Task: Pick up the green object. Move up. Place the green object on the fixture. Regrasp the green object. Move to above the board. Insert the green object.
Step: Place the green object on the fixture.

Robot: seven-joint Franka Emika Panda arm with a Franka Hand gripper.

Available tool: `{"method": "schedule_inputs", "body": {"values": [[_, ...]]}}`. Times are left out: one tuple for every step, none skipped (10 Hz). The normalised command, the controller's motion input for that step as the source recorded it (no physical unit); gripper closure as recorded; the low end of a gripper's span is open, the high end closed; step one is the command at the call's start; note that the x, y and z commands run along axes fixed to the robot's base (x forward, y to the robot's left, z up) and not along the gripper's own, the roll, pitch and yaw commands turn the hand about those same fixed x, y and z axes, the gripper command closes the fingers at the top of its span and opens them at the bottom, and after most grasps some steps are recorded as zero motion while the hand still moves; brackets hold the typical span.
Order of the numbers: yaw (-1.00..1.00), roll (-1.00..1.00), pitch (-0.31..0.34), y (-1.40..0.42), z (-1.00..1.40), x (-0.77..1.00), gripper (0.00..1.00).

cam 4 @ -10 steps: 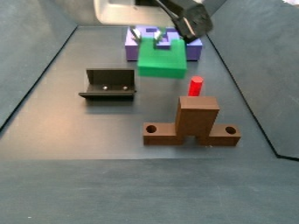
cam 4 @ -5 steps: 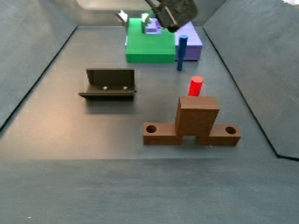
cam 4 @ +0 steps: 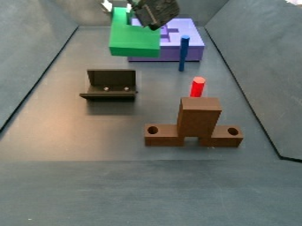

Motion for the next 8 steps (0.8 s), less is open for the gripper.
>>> {"method": "schedule_inputs", "body": {"values": [[-0.15, -0.57, -0.231, 0.33, -0.08, 1.0, 1.0], [-0.29, -0.34, -0.257, 0.36, -0.3, 0.87, 1.0], [-0.31, -0.26, 0.0, 0.32, -0.47, 0.93, 1.0], [-0.22, -0.22, 0.377, 0.25, -0.45, 0.85, 1.0], [-0.11, -0.26, 0.711, 0.25, -0.36, 0.7, 1.0], [-0.11, -0.3, 0.657, 0.2, -0.28, 0.73, 1.0], [-0.12, -0.35, 0.523, 0.15, -0.15, 0.81, 1.0], [-0.09, -0.48, 0.257, 0.25, -0.12, 0.79, 1.0]]}}
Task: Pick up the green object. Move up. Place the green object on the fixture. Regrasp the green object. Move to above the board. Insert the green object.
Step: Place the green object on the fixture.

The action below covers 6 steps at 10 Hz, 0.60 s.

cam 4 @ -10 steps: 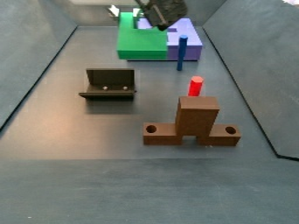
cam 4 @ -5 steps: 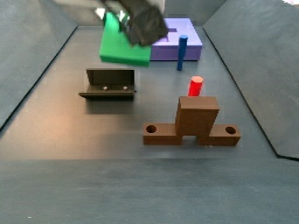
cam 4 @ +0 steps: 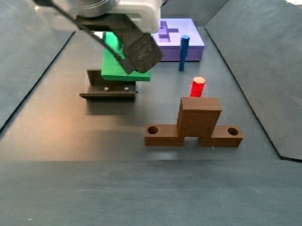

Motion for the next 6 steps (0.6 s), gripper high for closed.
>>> {"method": "schedule_inputs", "body": {"values": [[0.0, -0.6, 0.0, 0.19, 0.0, 0.69, 1.0], [-0.01, -0.6, -0.214, 0.17, 0.01, 0.71, 1.0], [-0.02, -0.53, -0.189, 0.14, 0.0, 0.66, 1.0], [-0.01, -0.33, -0.097, 0.04, -0.26, 0.5, 1.0], [0.0, -0.28, -0.04, 0.06, -0.32, 0.42, 1.0], [0.0, -0.21, 0.163, 0.02, -0.21, 0.6, 1.0]]}}
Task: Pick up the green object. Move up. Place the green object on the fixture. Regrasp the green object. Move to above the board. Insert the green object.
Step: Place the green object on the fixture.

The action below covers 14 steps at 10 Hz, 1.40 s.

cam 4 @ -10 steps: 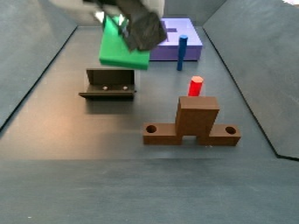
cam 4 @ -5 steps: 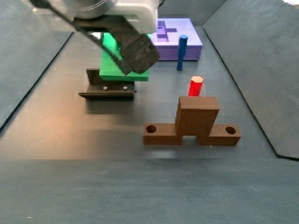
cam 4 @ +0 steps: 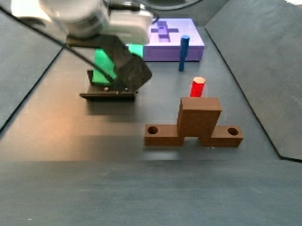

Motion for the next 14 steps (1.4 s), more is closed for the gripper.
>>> {"method": "schedule_inputs", "body": {"values": [[0.0, -0.11, 0.283, 0.03, -0.08, 0.69, 1.0], [0.0, -0.02, 0.351, 0.05, -0.01, 0.69, 1.0], [0.0, 0.0, 0.417, 0.01, -0.05, 0.66, 1.0], [0.0, 0.0, 0.471, 0.0, -0.1, 0.67, 1.0], [-0.06, -0.04, 0.297, 0.0, -0.17, 0.67, 1.0], [-0.09, -0.05, 0.18, 0.0, -0.21, 0.6, 1.0], [-0.12, -0.07, 0.054, 0.0, -0.23, 0.56, 1.0], [-0.23, -0.23, 0.0, 0.02, -0.17, 0.57, 1.0], [-0.31, -0.36, -0.109, 0.06, -0.11, 0.57, 1.0], [-0.31, -0.4, -0.131, 0.07, -0.07, 0.58, 1.0], [-0.28, -0.38, -0.111, 0.05, -0.05, 0.56, 1.0], [-0.19, -0.24, 0.0, 0.06, -0.09, 0.47, 1.0], [-0.01, -0.04, 0.086, 0.03, -0.19, 0.25, 1.0], [0.0, 0.0, 0.229, 0.0, -0.23, 0.23, 1.0]]}}
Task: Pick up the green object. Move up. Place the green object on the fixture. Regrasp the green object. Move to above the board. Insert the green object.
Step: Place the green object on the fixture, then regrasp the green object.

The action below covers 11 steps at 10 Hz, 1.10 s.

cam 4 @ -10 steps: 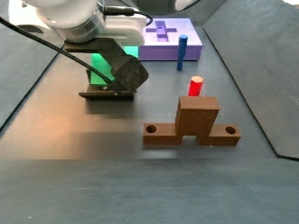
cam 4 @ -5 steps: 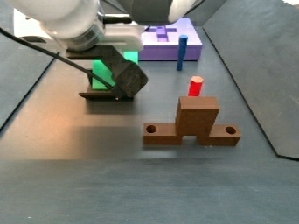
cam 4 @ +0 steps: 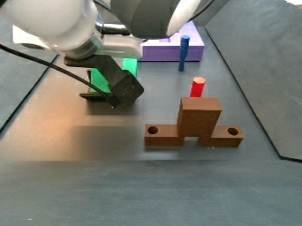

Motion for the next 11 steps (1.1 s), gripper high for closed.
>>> {"method": "schedule_inputs", "body": {"values": [[0.0, 0.01, 0.251, 0.0, -0.19, 0.21, 1.0], [0.0, 0.01, 0.209, 0.0, -0.19, 0.17, 1.0], [0.0, 0.04, 0.086, 0.0, -0.03, 0.01, 1.0], [0.0, 0.0, 0.0, 0.02, 0.0, 0.0, 1.0], [0.0, 0.0, 0.006, 0.06, 0.0, 0.0, 1.0], [0.0, 0.0, 0.0, 0.0, 0.0, 0.0, 1.0], [0.0, 0.0, 0.0, 0.0, 0.0, 0.0, 0.0], [0.01, -0.01, 0.0, 0.0, 0.0, 0.0, 0.0], [0.09, 0.0, -0.006, 0.0, 0.13, -0.07, 0.0], [0.25, 0.16, 0.0, 0.0, 0.42, -0.04, 0.0], [0.33, 0.27, 0.0, -0.01, 0.52, 0.0, 0.0]]}}
